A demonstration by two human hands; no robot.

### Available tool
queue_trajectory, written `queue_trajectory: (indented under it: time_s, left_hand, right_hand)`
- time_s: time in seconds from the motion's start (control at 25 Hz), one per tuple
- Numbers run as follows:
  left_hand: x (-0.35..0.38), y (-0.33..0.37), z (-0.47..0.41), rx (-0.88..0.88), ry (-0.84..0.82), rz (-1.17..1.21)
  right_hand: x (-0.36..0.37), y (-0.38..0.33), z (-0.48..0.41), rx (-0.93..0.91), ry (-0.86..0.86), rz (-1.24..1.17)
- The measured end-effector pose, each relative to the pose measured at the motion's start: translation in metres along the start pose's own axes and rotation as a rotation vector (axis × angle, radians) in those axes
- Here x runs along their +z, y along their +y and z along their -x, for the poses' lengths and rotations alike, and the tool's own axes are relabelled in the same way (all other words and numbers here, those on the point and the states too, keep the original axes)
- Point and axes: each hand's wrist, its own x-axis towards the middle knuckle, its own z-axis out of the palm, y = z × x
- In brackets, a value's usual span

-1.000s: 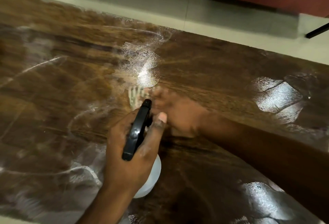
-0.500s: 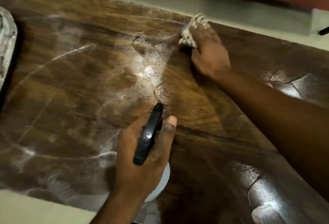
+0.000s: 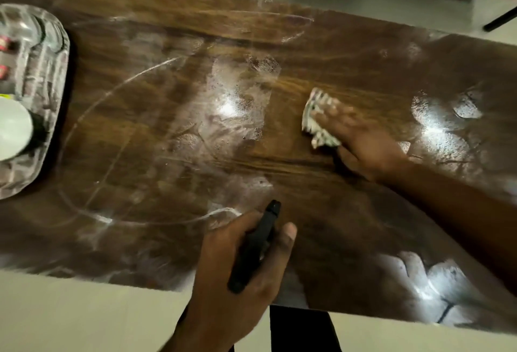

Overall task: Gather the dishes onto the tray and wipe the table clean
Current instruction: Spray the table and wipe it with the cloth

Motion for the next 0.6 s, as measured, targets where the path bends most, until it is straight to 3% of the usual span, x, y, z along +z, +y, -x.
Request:
queue_trajectory:
  time_s: [0.08, 0.16, 0.24, 0.4, 0.44, 0.52, 0.6]
  left_hand:
    - [-0.008, 0.002, 0.007, 0.005, -0.059, 0.036]
    - [-0.02, 0.006, 0.018, 0.035, -0.151, 0.071]
    - [-0.031, 0.004, 0.027, 0.047, -0.208, 0.081]
    - [-0.042, -0.009, 0.031, 0.069, -0.233, 0.048]
    - [-0.046, -0.01, 0.032, 0.077, -0.235, 0.041]
    - [-0.054, -0.011, 0.036, 0.083, -0.248, 0.003]
    - [-0.06, -0.019, 0.044, 0.067, -0.26, -0.008]
  right_hand:
    - [0.008, -0.027, -0.015, 0.491, 0.255, -0.25]
    - [0.027, -0.086, -0.028, 0.687, 0.382, -0.322]
    - [0.054, -0.144, -0.016, 0.564, 0.305, -0.264]
    - [0.094, -0.182, 0.055, -0.294, 0.097, 0.023]
    - [0.093, -0.171, 0.069, -0.414, 0.037, 0.059]
    - [0.087, -0.138, 0.091, -0.358, -0.045, 0.103]
    - [0.078, -0.117, 0.106, 0.003, 0.024, 0.019]
